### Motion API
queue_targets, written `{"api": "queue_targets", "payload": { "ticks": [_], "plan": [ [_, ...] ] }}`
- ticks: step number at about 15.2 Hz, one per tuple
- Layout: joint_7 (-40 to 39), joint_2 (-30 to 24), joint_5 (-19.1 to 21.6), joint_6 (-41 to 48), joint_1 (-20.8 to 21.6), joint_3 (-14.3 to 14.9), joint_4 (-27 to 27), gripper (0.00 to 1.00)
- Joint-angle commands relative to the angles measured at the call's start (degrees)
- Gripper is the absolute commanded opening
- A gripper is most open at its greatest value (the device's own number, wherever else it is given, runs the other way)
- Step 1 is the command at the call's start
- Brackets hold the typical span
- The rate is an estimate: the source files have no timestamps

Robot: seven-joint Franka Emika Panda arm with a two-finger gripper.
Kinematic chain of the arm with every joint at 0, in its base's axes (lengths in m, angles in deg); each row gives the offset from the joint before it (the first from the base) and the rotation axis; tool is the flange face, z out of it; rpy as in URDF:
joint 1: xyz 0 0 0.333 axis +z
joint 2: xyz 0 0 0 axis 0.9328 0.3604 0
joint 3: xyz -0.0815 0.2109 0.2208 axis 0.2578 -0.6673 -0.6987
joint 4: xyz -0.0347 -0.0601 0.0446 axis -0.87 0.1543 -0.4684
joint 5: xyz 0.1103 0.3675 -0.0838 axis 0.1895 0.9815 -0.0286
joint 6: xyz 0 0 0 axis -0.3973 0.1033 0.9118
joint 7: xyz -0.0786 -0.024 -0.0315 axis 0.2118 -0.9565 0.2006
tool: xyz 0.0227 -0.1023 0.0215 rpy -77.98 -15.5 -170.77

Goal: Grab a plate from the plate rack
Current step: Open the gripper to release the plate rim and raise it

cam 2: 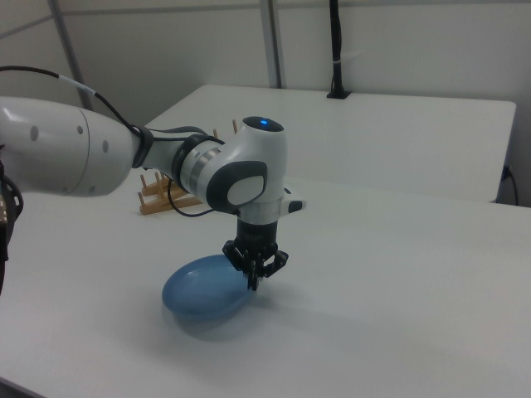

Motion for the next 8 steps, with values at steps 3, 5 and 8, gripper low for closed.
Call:
{"api": "queue_targets", "payload": {
  "ticks": [3, 5, 8],
  "plan": [
    [-0.34, -1.74, 1.13, -1.11, -0.67, 0.11, -0.13, 1.0],
    [1.32, -3.67, 1.13, -0.5, -0.59, 0.03, 1.62, 1.0],
    [9.64, -9.37, 1.13, 0.64, 0.38, -0.32, 1.72, 1.0]
  ]
}}
